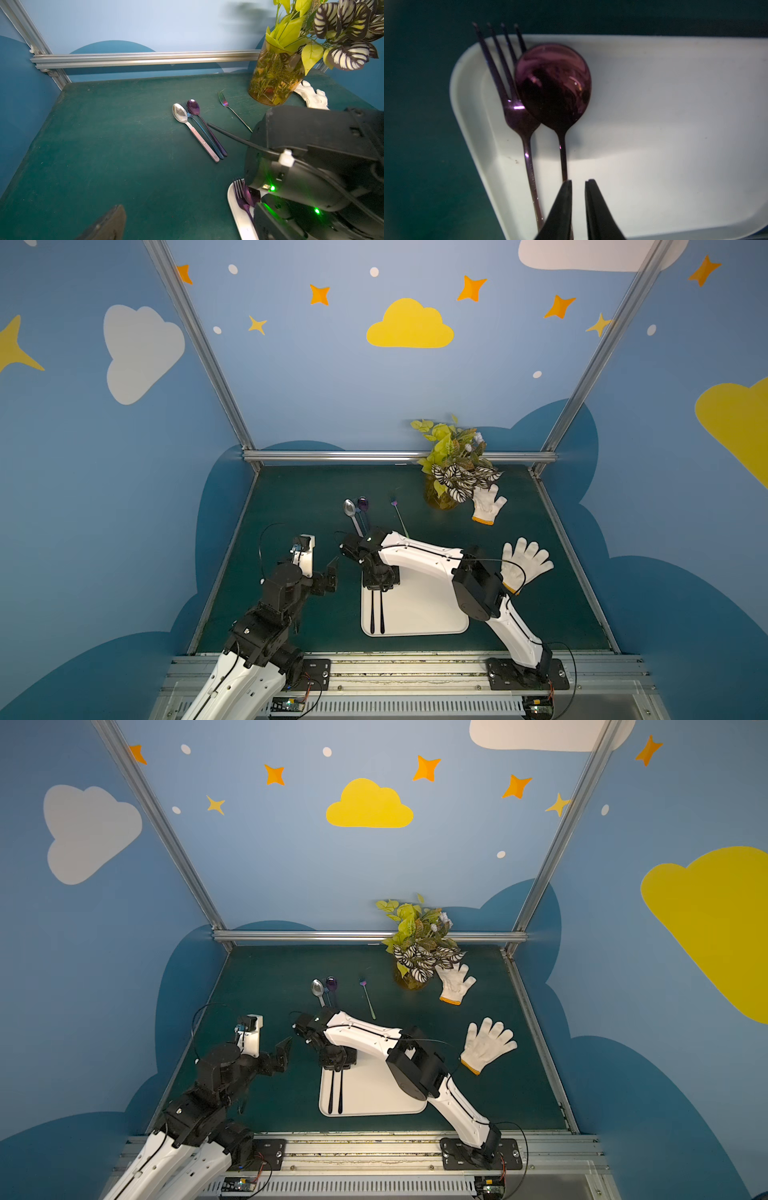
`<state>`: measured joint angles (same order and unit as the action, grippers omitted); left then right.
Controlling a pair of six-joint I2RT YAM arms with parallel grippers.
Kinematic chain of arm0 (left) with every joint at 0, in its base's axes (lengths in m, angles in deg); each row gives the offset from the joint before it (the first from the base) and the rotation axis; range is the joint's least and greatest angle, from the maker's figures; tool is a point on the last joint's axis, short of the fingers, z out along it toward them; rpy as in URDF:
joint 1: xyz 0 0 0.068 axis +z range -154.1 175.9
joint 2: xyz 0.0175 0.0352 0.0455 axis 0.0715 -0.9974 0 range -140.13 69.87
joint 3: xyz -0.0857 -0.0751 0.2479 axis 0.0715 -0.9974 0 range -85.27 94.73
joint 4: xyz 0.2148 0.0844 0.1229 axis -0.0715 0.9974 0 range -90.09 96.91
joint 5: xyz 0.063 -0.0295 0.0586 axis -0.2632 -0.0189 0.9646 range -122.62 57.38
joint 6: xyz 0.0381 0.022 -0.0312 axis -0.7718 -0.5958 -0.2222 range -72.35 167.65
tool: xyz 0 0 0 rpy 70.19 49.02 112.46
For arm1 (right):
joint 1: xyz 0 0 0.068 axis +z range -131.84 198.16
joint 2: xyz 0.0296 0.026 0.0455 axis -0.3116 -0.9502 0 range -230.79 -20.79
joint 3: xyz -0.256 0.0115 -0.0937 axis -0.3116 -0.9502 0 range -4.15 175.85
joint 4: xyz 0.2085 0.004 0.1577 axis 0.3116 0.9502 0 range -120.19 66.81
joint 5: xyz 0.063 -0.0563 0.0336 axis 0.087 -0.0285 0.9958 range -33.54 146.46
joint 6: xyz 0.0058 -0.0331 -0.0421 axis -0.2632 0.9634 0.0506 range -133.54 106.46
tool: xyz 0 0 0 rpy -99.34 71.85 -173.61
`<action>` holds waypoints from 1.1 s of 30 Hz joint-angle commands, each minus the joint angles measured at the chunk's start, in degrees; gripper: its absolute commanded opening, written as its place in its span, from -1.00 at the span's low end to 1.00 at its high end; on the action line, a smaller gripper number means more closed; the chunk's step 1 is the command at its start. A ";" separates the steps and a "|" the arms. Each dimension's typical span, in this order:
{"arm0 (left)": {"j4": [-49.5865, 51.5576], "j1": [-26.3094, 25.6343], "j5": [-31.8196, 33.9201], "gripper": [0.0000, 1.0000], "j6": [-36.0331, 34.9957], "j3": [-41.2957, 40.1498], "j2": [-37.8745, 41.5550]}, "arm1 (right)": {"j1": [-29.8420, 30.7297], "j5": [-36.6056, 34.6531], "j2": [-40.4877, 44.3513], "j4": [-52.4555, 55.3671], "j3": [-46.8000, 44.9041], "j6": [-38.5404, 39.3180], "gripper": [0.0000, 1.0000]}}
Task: Set the spoon and fork side by side
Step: Place the spoon on the tray.
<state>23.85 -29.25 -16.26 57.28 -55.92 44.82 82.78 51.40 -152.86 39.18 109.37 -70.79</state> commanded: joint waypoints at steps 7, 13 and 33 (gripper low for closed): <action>-0.52 -0.16 -0.25 1.00 0.10 -0.59 -0.39 | -1.34 5.24 5.00 -10.71 -7.46 3.71 -0.53; -0.31 -0.08 -0.36 1.00 0.04 -0.47 -0.42 | -2.21 6.24 4.09 -12.85 -9.17 4.08 -0.52; -0.88 -0.09 -0.28 1.00 -0.18 -0.69 -0.87 | -3.29 7.03 5.03 -14.48 -16.83 -3.43 -0.86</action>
<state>23.81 -29.25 -16.30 57.26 -55.92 44.01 79.74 58.19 -147.37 23.24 95.14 -72.13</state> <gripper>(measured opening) 1.000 0.084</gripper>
